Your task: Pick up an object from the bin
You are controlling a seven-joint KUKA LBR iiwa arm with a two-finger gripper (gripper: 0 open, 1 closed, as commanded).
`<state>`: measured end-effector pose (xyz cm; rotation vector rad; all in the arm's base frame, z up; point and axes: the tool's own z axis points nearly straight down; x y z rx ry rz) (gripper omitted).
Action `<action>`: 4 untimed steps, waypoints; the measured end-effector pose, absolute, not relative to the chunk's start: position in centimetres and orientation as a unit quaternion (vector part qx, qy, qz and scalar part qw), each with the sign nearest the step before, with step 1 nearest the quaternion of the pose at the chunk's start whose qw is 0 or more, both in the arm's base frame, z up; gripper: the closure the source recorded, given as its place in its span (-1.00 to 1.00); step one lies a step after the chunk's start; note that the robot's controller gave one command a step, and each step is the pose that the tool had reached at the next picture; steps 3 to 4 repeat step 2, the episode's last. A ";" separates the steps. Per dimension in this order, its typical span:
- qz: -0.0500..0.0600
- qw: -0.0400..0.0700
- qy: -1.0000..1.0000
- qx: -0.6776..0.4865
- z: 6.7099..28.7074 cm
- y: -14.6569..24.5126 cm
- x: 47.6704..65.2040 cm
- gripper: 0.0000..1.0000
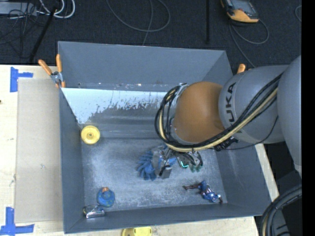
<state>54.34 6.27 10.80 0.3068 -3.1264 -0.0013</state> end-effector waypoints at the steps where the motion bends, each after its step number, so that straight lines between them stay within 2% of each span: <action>1: 0.000 0.000 -0.995 0.097 10.8 6.3 54.3 -1.00; 2: 0.000 -0.003 -0.989 0.149 7.2 6.9 56.4 1.00; 4: 0.000 -0.003 -0.989 0.149 7.2 6.9 56.4 1.00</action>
Offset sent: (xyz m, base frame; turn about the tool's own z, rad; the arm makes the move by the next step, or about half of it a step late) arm 0.0184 0.0046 -0.0380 -0.1059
